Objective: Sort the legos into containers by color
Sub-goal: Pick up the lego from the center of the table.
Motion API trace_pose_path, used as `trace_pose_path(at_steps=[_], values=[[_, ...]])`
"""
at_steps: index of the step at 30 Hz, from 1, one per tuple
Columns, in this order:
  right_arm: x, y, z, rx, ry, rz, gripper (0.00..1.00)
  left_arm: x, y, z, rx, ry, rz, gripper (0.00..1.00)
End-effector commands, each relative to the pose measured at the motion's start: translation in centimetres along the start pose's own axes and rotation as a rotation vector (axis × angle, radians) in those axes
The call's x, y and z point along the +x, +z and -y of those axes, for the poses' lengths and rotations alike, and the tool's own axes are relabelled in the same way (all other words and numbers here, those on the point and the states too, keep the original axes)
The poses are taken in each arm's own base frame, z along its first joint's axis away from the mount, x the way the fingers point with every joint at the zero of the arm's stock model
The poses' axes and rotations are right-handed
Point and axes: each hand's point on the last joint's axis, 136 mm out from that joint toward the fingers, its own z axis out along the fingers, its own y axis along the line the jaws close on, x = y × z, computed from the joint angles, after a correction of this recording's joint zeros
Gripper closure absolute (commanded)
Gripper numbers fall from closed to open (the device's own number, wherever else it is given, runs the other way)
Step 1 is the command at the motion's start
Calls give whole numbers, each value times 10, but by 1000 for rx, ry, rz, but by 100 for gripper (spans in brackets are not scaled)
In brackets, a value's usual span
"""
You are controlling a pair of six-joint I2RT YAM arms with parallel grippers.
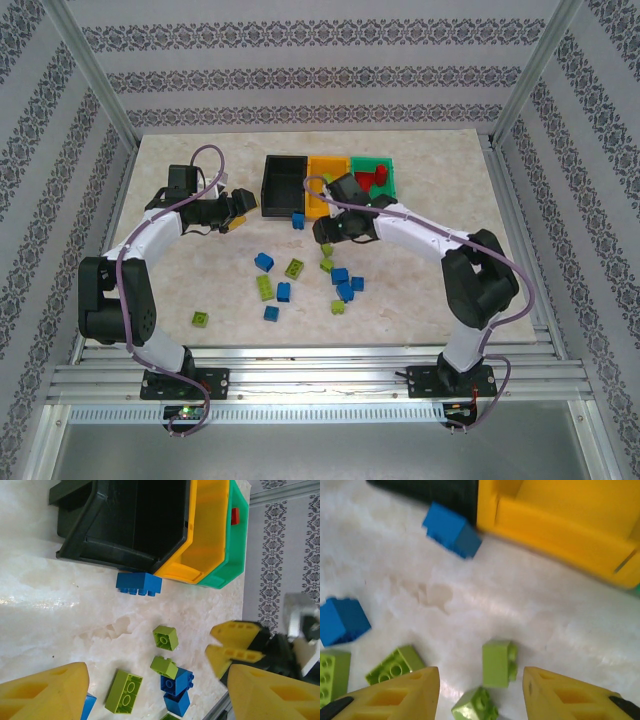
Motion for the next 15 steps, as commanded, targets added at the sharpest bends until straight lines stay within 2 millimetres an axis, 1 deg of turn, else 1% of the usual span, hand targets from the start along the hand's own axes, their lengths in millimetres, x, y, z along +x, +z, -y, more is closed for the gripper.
trace_pose_path(at_steps=[1, 3, 6, 10, 15], values=[[15, 8, 6, 5, 40, 0, 52, -4, -6, 0, 4, 8, 10, 26], [25, 17, 8, 7, 54, -19, 53, -3, -5, 0, 5, 5, 7, 26], [32, 29, 9, 17, 59, -39, 53, -2, -5, -1, 6, 3, 3, 26], [32, 41, 8, 30, 50, -59, 53, -2, -5, -1, 3, 7, 3, 26], [27, 50, 5, 31, 41, -69, 54, -2, -5, -2, -2, 8, -2, 26]])
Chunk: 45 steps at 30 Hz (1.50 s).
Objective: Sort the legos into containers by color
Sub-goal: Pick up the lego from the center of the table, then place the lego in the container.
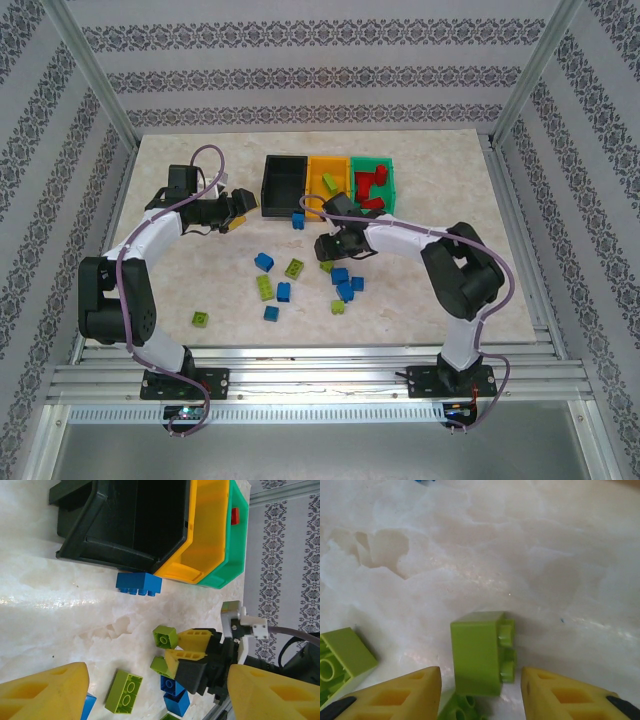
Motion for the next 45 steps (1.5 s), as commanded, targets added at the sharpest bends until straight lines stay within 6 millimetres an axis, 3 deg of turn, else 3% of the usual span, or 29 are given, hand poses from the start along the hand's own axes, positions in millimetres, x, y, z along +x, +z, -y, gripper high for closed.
trace_pose_path(at_steps=[1, 4, 10, 27, 37, 45], values=[[-14, 2, -6, 5, 0, 29, 54, -1, -5, -2, -1, 6, -3, 26], [-15, 7, -3, 22, 3, 22, 55, -2, -5, -2, 0, 12, -2, 26], [-10, 11, 2, 49, 14, 9, 72, 0, -5, -1, 0, 23, -11, 26], [-24, -16, -12, -5, 37, 112, 78, -1, -6, -2, -5, 23, -7, 26], [-61, -50, -26, -30, 24, 223, 79, -1, -8, 0, -3, 34, -4, 26], [-120, -69, -22, -43, 49, 328, 78, 0, -10, 2, -6, 33, 2, 26]])
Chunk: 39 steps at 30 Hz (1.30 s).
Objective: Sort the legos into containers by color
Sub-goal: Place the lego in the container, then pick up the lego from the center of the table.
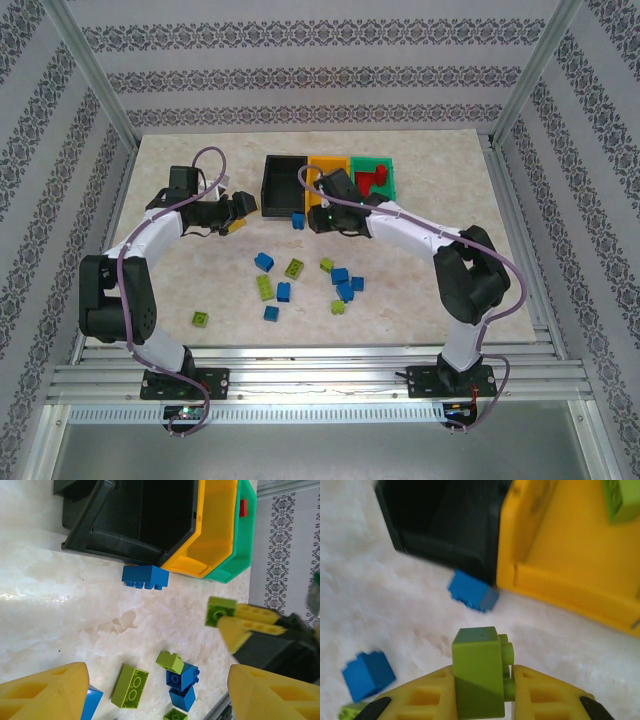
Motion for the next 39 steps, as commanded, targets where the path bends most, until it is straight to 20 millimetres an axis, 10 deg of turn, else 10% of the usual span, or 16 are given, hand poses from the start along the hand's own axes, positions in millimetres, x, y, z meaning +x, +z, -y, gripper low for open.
trace_pose_path(at_steps=[1, 6, 12, 39], values=[[-36, -1, 10, 24, 23, 68, 77, -6, -12, 7, 4, 31, 28, 26], [-82, 1, 34, 55, 83, 136, 68, -5, -12, -2, -45, 53, 16, 26], [-84, 3, 39, 37, 124, 140, 57, -6, -17, -2, -79, 78, 32, 26], [127, -3, -7, -37, -184, -298, 55, 1, -16, 1, -110, 116, 19, 26]])
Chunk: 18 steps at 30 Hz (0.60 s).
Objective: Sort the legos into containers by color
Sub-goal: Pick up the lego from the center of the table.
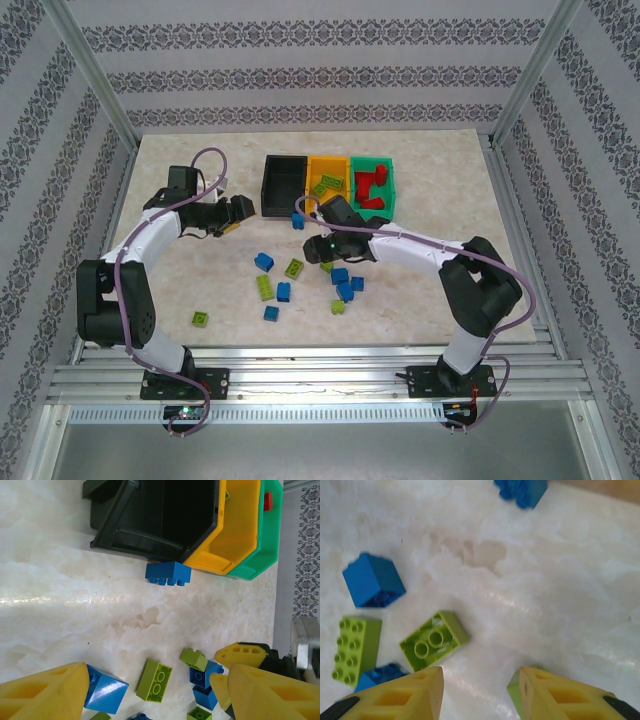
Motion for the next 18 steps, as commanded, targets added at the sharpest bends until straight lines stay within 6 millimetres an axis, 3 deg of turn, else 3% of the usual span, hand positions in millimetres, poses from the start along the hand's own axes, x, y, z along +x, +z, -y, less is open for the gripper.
trace_pose_path(at_steps=[1, 11, 18], values=[[29, 5, 10, 61, -94, -127, 55, -3, -8, 11, -13, 55, 11, 26], [38, 4, 30, 231, -224, -251, 55, -2, -12, 12, -57, 99, 19, 26], [43, 19, 26, 232, -253, -294, 54, 0, -10, 13, -57, 103, 10, 26]])
